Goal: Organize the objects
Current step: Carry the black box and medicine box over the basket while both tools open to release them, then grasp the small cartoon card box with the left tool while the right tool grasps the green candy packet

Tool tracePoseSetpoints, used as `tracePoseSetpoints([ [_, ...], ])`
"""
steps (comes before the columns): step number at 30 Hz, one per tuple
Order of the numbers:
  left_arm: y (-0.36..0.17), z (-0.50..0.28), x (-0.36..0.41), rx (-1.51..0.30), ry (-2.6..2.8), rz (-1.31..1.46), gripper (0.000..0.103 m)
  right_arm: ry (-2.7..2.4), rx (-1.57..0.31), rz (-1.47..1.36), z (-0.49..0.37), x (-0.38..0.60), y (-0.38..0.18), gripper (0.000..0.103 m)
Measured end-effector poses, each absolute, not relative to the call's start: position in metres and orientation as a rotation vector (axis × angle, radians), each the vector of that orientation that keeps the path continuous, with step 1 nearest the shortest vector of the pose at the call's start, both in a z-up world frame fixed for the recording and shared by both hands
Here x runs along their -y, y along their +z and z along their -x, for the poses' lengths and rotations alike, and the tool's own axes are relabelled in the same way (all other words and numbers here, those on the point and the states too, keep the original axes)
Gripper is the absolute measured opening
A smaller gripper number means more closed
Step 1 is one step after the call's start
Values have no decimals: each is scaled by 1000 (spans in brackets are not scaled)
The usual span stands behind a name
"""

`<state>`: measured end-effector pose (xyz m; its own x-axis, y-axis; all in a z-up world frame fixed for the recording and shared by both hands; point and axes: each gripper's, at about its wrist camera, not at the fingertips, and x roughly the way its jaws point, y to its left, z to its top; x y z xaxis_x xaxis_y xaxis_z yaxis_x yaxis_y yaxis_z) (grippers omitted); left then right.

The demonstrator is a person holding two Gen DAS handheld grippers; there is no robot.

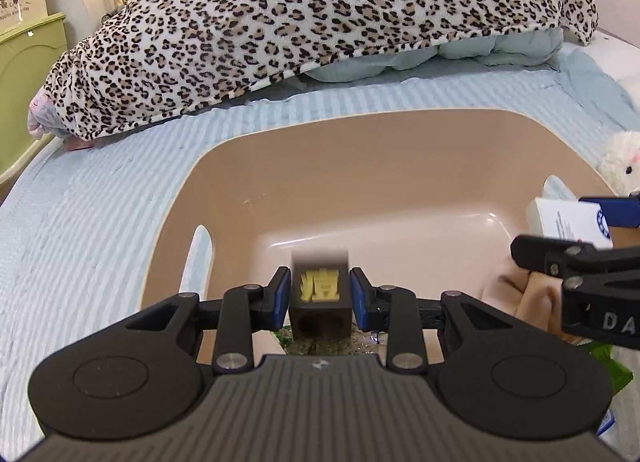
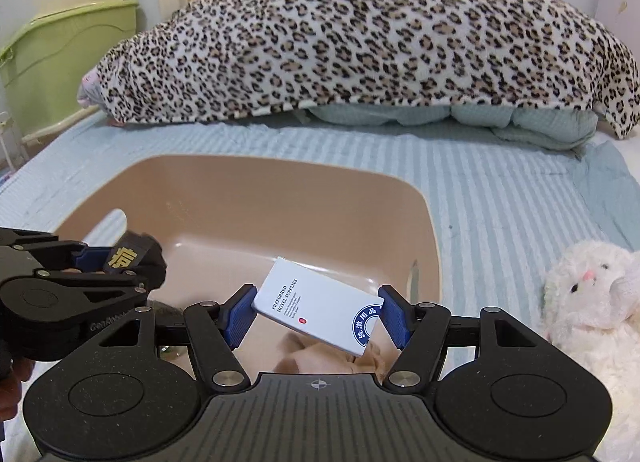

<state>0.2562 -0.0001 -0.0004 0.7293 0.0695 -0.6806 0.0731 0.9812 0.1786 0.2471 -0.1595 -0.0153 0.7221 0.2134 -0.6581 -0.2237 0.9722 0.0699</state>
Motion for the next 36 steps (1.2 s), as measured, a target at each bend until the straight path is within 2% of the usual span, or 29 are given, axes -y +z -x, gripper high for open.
tracePoseSetpoints([
  [1, 1, -255, 0, -753, -3, -193, 36, 245, -731, 17, -247, 160, -16, 66],
  [2, 3, -253, 0, -755, -4, -186, 46, 249, -733, 17, -247, 161, -15, 70],
  [3, 5, -250, -1, -754, -5, -178, 64, 253, -727, 14, -245, 162, -12, 71],
  [5, 12, -240, -1, -726, -4, -176, 81, 261, -708, 8, -237, 167, -3, 77],
  [6, 15, -235, -1, -713, 0, -180, 84, 261, -700, 9, -232, 169, 1, 80],
  [10, 24, -220, -4, -703, 19, -192, 85, 262, -661, 7, -211, 180, 22, 103],
  [16, 38, -188, -11, -699, 12, -168, 87, 251, -682, 17, -178, 204, 34, 103],
  [23, 44, -149, -8, -719, -8, -187, 95, 223, -740, 68, -150, 225, 25, 103],
  [30, 23, -122, -2, -782, -41, -201, 95, 234, -839, 85, -129, 236, -11, 103],
  [36, -3, -114, -4, -856, -79, -207, 95, 261, -876, 130, -125, 238, -20, 103],
])
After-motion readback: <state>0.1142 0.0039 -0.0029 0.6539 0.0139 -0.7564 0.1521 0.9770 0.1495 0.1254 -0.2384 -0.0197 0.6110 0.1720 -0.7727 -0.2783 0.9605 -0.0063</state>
